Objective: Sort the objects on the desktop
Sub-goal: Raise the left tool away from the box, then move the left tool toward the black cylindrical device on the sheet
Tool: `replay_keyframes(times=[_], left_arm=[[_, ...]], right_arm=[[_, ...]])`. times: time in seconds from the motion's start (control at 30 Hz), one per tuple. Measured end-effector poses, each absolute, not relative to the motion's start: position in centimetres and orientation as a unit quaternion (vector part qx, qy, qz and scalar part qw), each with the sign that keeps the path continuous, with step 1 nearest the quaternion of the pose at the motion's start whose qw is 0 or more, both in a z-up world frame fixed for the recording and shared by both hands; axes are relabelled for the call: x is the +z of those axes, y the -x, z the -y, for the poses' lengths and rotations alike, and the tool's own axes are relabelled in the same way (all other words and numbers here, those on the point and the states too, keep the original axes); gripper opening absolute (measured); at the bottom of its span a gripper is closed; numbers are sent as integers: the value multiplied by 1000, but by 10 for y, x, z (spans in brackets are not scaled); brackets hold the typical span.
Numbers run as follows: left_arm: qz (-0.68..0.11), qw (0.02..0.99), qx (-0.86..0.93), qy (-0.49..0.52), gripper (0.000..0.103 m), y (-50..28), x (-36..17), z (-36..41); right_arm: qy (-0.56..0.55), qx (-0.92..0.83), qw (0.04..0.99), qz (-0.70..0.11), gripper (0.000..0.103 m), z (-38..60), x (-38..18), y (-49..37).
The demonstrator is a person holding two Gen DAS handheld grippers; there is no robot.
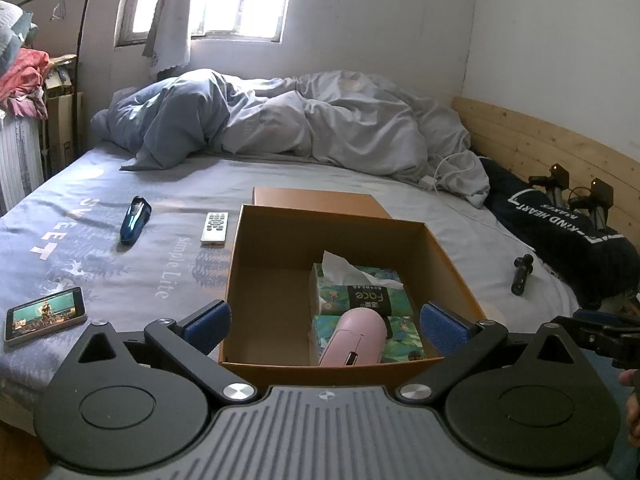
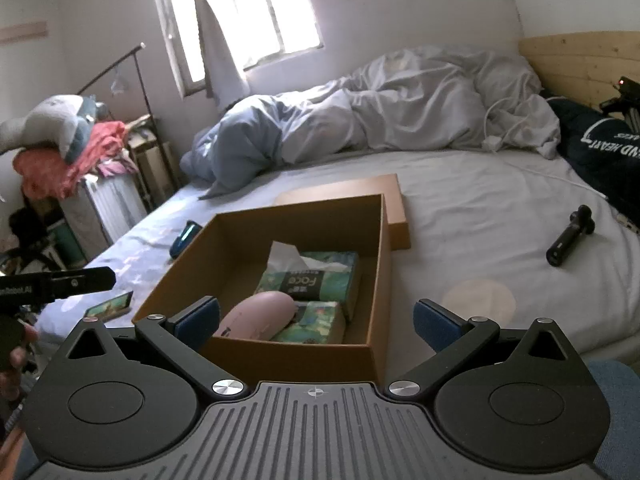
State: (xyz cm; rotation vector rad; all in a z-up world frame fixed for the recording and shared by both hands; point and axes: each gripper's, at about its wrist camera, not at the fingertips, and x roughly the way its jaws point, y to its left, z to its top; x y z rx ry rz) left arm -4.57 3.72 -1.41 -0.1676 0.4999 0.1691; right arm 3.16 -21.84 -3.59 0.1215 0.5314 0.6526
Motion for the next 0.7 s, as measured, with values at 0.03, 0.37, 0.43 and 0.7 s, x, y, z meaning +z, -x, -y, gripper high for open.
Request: replay_keyframes(times=[0.03, 0.37, 0.43, 0.7], left_arm=[[-247, 962, 84, 83, 103, 45, -14, -37], [-250, 960, 85, 90, 103, 47, -16, -47], [-250, 960, 89, 92, 103, 48, -17, -49], [-248, 958, 105, 99, 103, 55, -17, -58]], right_arm=[[-59, 316, 911, -258, 103, 218, -36, -32], [-58, 314, 912, -256, 103, 218, -36, -37], [-58, 314, 912, -256, 103, 217, -36, -38], [-57, 312, 913, -255, 103, 217, -37, -41]])
